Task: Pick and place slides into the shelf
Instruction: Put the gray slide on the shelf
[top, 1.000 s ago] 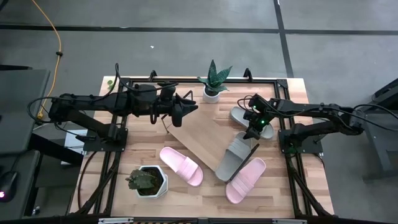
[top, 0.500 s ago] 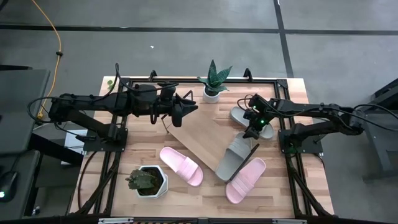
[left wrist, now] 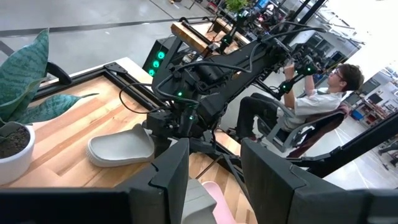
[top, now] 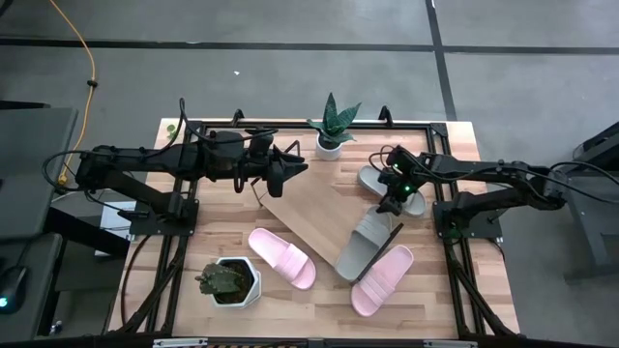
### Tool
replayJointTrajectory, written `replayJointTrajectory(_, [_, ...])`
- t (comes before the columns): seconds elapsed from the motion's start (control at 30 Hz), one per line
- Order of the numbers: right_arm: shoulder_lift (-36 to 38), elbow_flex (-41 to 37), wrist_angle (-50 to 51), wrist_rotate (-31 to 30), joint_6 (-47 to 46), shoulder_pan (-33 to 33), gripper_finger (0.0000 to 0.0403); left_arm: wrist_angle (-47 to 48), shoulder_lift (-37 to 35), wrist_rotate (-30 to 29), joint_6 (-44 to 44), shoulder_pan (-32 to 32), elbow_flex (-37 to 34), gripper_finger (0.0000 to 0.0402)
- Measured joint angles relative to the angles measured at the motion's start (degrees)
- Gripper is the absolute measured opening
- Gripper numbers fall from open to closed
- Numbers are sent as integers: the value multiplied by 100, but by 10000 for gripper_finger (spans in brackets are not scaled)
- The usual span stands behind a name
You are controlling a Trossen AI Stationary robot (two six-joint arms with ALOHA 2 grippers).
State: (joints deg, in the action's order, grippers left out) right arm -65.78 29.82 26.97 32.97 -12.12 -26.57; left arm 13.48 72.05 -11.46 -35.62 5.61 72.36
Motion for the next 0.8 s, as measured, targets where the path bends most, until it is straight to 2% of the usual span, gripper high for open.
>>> replayJointTrajectory(0.8, [20,0,-927,-645,-763,-46,188,118,0,4,0,0,0,136])
